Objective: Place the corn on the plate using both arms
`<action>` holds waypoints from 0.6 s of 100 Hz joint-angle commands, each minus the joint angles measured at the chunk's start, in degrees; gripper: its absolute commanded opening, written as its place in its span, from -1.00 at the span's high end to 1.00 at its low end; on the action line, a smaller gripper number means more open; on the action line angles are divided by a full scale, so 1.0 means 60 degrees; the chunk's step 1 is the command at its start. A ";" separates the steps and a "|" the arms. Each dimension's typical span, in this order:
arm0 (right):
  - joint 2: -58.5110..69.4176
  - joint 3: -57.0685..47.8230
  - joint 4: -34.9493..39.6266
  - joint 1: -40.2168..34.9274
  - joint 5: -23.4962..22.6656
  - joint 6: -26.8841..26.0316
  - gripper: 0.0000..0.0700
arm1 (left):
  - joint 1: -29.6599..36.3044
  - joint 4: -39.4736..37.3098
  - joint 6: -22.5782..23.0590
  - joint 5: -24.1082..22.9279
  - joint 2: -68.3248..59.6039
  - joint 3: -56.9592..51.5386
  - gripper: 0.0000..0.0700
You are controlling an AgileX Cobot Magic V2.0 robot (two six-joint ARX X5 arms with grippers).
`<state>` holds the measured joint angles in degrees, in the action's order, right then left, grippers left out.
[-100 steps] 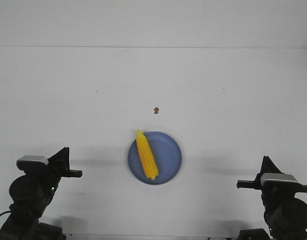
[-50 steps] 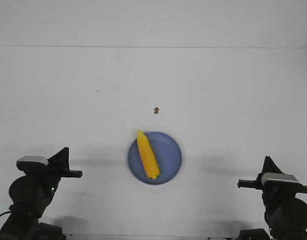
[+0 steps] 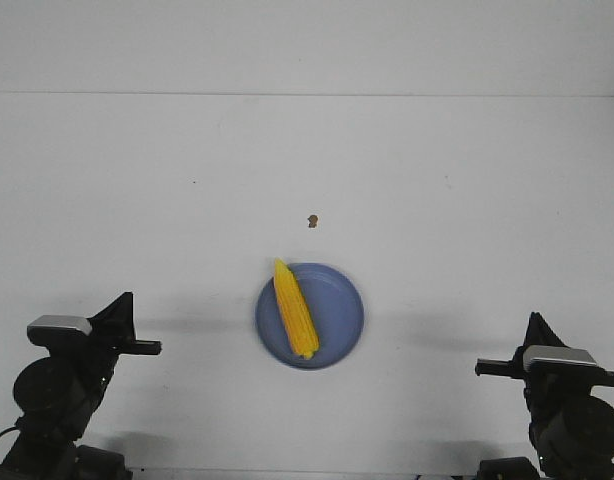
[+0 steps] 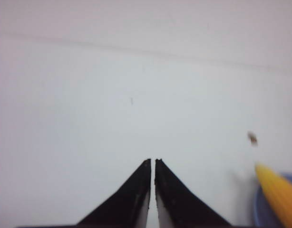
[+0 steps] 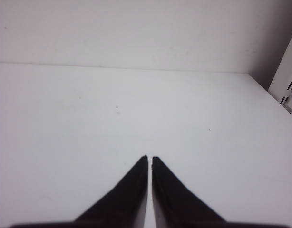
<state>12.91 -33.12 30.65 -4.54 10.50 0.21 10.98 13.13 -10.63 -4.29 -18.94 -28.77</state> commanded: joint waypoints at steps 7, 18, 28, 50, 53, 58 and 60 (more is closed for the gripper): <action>0.0044 -0.0113 -0.0098 -0.0015 0.0015 0.0040 0.93 | -0.0025 -0.0889 0.0157 -0.0040 0.0860 0.1056 0.96; 0.0044 -0.0117 -0.0098 -0.0015 0.0015 0.0040 0.93 | -0.0025 -0.1534 0.0200 -0.0040 0.1934 0.2193 0.96; 0.0044 -0.0113 -0.0098 -0.0015 0.0015 0.0040 0.93 | -0.0029 -0.1632 0.0342 -0.0040 0.2918 0.3002 0.96; 0.0040 -0.0117 -0.0106 -0.0015 0.0015 0.0040 0.93 | -0.0277 -0.1953 0.0663 -0.0036 0.3129 0.3814 0.96; 0.0044 -0.0120 -0.0106 -0.0015 0.0015 0.0040 0.93 | -0.0324 -0.2080 0.0787 -0.0040 0.3129 0.3891 0.96; 0.0044 -0.0117 -0.0106 -0.0015 0.0015 0.0040 0.93 | -0.0415 -0.2306 0.0994 -0.0036 0.3129 0.4022 0.96; 0.0040 -0.0120 -0.0106 -0.0015 0.0015 0.0036 0.93 | -0.0448 -0.2404 0.1038 -0.0036 0.3129 0.4080 0.96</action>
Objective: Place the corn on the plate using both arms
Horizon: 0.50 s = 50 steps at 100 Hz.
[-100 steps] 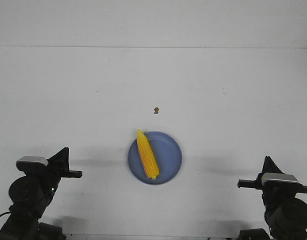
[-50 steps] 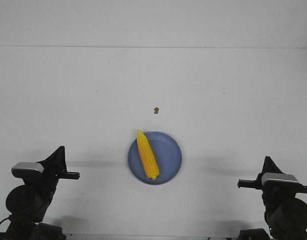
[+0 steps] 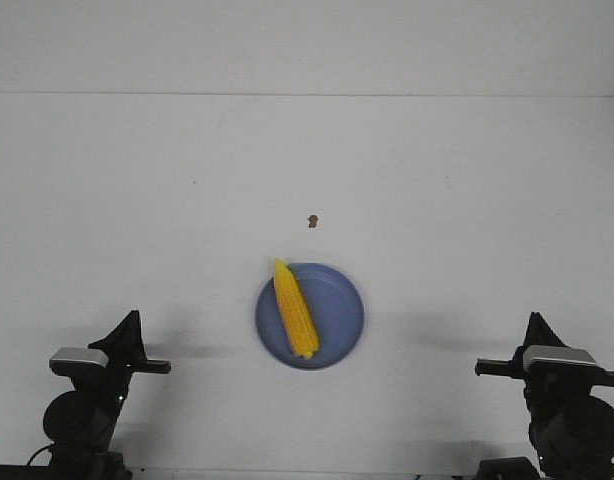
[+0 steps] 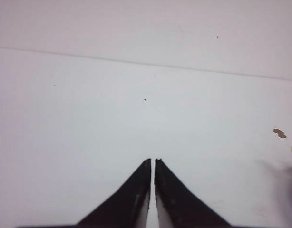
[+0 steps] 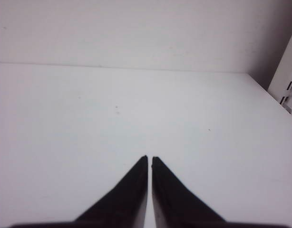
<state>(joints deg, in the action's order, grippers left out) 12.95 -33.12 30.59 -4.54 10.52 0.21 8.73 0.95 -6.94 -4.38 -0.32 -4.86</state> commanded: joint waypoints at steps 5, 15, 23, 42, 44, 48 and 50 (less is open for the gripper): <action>0.0033 -0.0117 -0.0091 -0.0015 0.0007 0.0036 0.93 | -0.0164 -0.0663 0.0510 -0.0022 0.0025 0.0266 0.96; 0.0033 -0.0117 -0.0091 -0.0015 0.0011 0.0036 0.93 | -0.0375 -0.1035 0.0546 -0.0025 0.0025 0.0550 0.96; 0.0033 -0.0117 -0.0095 -0.0015 0.0007 0.0036 0.93 | -0.0492 -0.1191 0.0550 -0.0022 0.0025 0.0678 0.96; 0.0033 -0.0117 -0.0095 -0.0015 0.0011 0.0040 0.93 | -0.0681 -0.1202 0.1027 -0.0022 0.0025 0.0678 0.96; 0.0033 -0.0117 -0.0095 -0.0015 0.0007 0.0040 0.93 | -0.0699 -0.1202 0.1064 -0.0022 0.0025 0.0678 0.96; 0.0033 -0.0117 -0.0095 -0.0015 0.0007 0.0040 0.93 | -0.0718 -0.1202 0.1060 -0.0022 0.0025 0.0678 0.96; 0.0033 -0.0117 -0.0095 -0.0015 0.0007 0.0040 0.93 | -0.0718 -0.1202 0.1049 -0.0022 0.0025 0.0678 0.96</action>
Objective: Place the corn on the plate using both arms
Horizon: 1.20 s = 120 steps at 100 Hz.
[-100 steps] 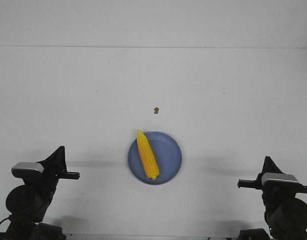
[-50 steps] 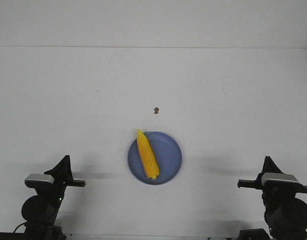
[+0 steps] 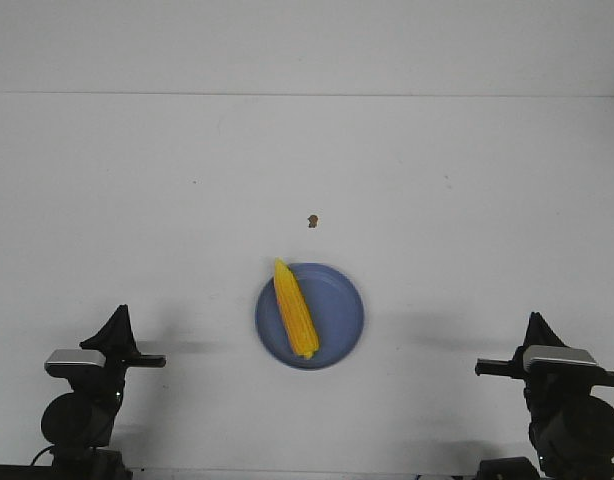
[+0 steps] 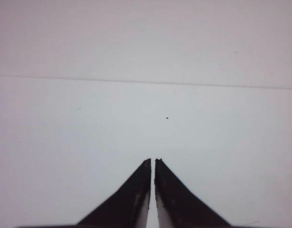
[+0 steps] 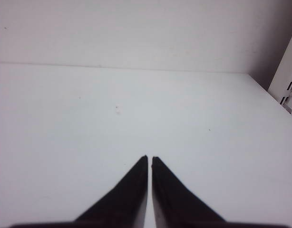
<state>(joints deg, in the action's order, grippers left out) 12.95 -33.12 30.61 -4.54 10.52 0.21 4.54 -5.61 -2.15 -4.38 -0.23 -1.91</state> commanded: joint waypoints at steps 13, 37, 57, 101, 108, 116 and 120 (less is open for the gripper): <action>0.0033 -0.0117 -0.0098 -0.0015 0.0011 0.0040 0.93 | -0.0011 -0.0084 0.0222 -0.0022 0.0007 0.0186 0.96; 0.0033 -0.0117 -0.0098 -0.0015 0.0011 0.0036 0.93 | -0.0011 -0.0084 0.0179 -0.0022 0.0007 0.0182 0.96; 0.0033 -0.0117 -0.0098 -0.0015 0.0011 0.0036 0.93 | -0.0011 -0.0080 0.0179 -0.0022 0.0007 0.0182 0.96; -0.0579 0.0780 -0.1468 0.0222 0.0062 0.0291 0.93 | -0.0011 -0.0080 0.0179 -0.0022 0.0007 0.0182 0.96; -0.0943 0.1326 -0.2175 0.0295 -0.0080 0.0288 0.93 | -0.0011 -0.0080 0.0179 -0.0022 0.0007 0.0182 0.96; -0.1370 0.1989 -0.2922 0.0364 -0.0102 0.0295 0.93 | -0.0011 -0.0080 0.0179 -0.0022 0.0007 0.0182 0.96; -0.1599 0.2328 -0.3260 0.0401 -0.0102 0.0291 0.93 | -0.0011 -0.0080 0.0179 -0.0022 0.0007 0.0182 0.96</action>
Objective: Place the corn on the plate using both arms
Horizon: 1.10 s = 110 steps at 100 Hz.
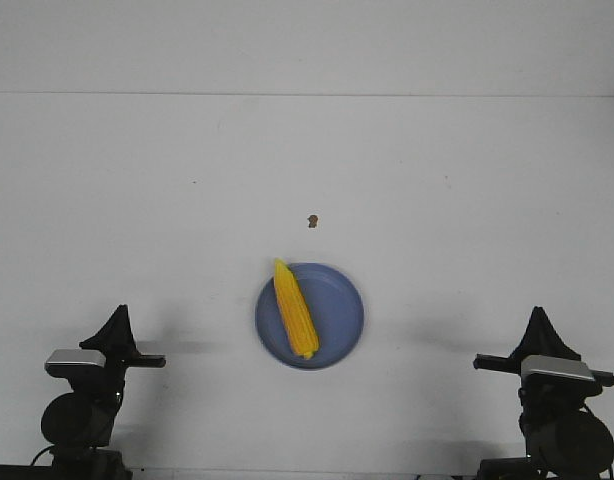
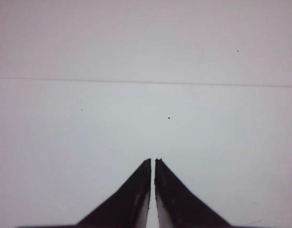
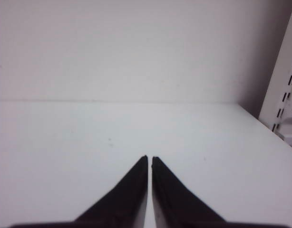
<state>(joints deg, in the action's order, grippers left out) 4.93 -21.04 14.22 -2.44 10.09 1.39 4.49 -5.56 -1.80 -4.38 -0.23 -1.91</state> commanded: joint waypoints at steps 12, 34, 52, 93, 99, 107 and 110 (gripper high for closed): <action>-0.0812 0.1220 -0.1304 0.0062 -0.0025 0.0095 0.93 | -0.0004 -0.0087 0.0120 -0.0022 0.0007 0.0182 0.96; -0.0809 0.2488 -0.2637 0.0098 -0.0109 0.0018 0.93 | -0.0004 -0.0091 0.0120 -0.0022 0.0007 0.0182 0.96; -0.0809 0.3384 -0.3646 0.0098 -0.0109 -0.0226 0.93 | -0.0004 -0.0091 0.0120 -0.0022 0.0007 0.0182 0.96; -0.0809 0.3384 -0.3646 0.0106 -0.0106 -0.0200 0.93 | -0.0004 -0.0087 0.0120 -0.0022 0.0007 0.0182 0.96; -0.0809 0.3384 -0.3646 0.0106 -0.0106 -0.0200 0.93 | -0.0004 -0.0087 0.0120 -0.0022 0.0007 0.0182 0.96; -0.0809 0.3384 -0.3646 0.0106 -0.0106 -0.0200 0.93 | -0.0004 -0.0087 0.0120 -0.0022 0.0007 0.0182 0.96; -0.0809 0.3384 -0.3646 0.0106 -0.0106 -0.0200 0.93 | -0.0004 -0.0087 0.0120 -0.0022 0.0007 0.0182 0.96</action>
<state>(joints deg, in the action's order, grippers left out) 0.12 -0.84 -7.11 -1.85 9.39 0.99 4.49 -5.54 -1.80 -4.38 -0.23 -1.91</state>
